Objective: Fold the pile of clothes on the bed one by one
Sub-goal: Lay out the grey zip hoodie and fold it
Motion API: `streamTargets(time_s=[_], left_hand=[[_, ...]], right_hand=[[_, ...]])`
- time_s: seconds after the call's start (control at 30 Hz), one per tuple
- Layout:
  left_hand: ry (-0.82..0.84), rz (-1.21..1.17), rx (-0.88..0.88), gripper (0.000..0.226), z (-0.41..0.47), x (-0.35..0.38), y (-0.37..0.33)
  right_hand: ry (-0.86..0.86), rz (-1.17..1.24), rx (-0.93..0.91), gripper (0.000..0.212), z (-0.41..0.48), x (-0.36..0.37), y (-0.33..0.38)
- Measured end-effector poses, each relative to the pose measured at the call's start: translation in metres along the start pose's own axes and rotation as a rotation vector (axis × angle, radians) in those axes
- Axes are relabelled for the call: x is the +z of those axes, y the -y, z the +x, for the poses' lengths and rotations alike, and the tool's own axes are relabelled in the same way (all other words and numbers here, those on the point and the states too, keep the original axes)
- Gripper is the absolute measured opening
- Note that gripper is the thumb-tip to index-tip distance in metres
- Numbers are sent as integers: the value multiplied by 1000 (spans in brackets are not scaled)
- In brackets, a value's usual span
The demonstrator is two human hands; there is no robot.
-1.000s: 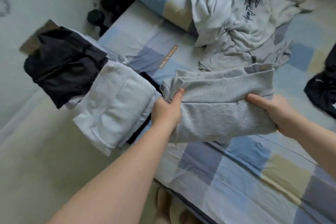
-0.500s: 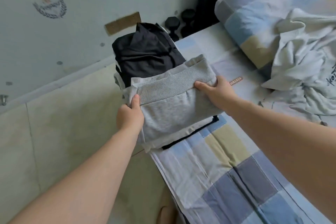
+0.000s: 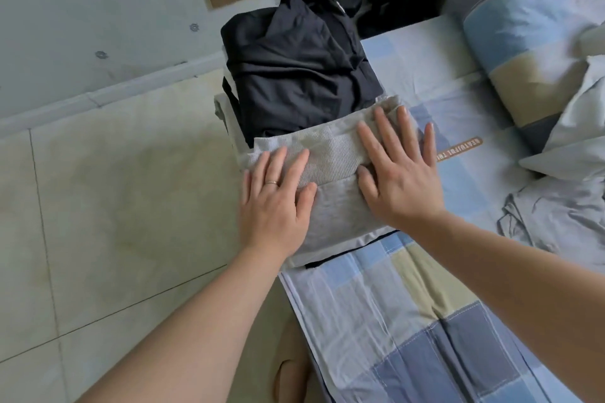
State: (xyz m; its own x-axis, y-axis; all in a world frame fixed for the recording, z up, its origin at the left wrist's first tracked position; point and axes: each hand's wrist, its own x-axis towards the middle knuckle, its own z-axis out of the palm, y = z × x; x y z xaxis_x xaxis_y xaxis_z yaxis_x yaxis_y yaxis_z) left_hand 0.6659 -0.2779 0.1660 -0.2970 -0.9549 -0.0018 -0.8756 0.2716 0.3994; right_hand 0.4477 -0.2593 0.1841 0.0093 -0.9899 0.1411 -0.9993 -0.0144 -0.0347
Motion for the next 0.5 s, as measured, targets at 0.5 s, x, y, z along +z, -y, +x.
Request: streamTargets(time_s=[0.5], left_hand=[[77, 29, -162, 65, 17, 66, 21]], right_hand=[[134, -29, 35, 76, 22, 59, -5]])
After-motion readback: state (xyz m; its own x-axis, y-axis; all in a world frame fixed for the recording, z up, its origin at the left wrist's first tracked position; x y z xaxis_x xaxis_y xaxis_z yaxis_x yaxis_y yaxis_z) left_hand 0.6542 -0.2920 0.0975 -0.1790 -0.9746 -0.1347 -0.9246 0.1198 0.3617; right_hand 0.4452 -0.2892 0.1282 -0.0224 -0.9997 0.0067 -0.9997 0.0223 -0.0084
